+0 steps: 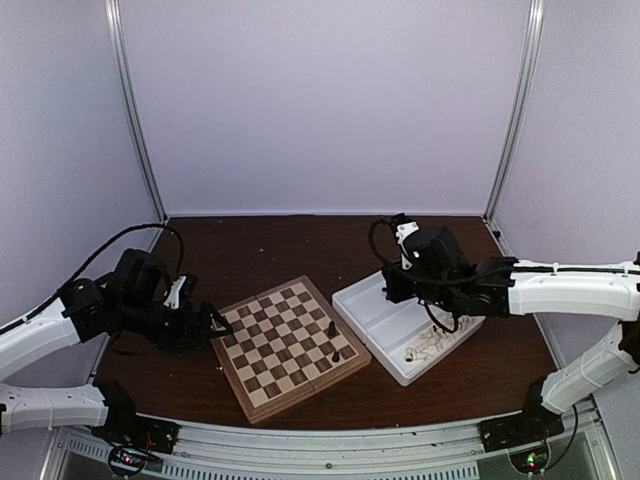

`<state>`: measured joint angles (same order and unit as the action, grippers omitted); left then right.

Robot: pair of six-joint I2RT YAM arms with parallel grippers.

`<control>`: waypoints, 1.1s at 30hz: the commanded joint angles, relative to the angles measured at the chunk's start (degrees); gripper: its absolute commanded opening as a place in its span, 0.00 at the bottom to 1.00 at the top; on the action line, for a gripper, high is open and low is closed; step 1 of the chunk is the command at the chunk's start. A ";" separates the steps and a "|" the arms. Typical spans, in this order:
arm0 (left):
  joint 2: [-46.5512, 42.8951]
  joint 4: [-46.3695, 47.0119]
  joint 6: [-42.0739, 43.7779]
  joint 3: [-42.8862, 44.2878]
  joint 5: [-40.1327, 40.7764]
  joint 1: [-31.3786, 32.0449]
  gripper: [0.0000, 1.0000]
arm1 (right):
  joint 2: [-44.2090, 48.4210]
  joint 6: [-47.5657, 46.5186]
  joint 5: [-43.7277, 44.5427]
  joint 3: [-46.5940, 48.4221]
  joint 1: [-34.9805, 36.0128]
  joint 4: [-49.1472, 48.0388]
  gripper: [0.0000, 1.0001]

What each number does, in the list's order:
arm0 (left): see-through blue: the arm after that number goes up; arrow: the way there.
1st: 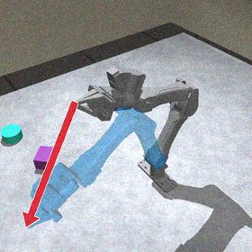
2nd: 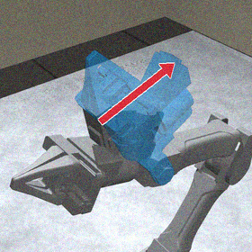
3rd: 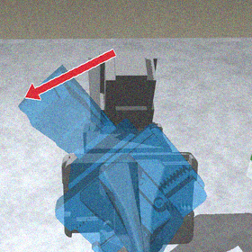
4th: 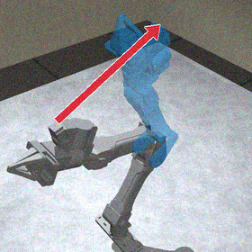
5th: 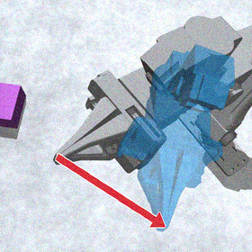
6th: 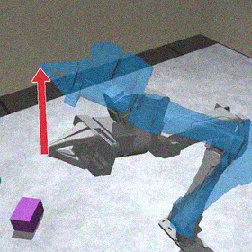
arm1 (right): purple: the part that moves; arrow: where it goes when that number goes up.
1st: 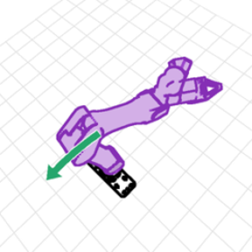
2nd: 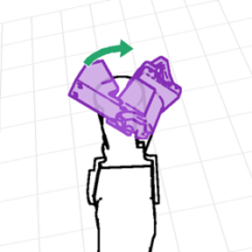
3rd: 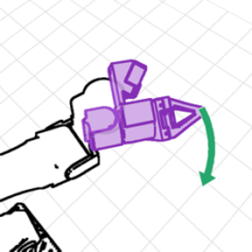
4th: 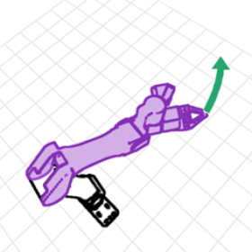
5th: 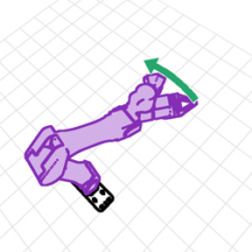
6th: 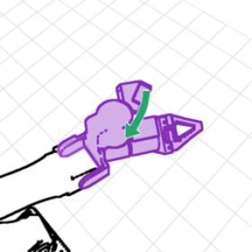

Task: Set up the chess pieces on the board
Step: Pick up the chess piece from the storage box.

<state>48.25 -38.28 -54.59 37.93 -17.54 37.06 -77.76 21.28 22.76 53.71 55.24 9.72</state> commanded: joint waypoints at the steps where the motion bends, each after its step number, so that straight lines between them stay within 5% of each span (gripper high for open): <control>1: -0.22 1.12 -0.53 0.12 -0.36 -0.32 0.98 | 2.03 1.46 -2.44 -0.86 -3.98 5.44 0.35; 18: 4.82 1.81 4.42 3.30 -1.80 -0.33 0.98 | -1.09 7.30 -9.91 4.42 -17.44 20.64 0.30; 33: 7.61 3.41 5.69 4.49 -2.23 -0.32 0.98 | -24.63 1.23 -20.58 24.81 -20.88 28.68 0.25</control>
<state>55.81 -37.10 -50.35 40.12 -18.74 37.06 -97.71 25.67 3.73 72.86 34.61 34.30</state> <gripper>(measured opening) 0.976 0.259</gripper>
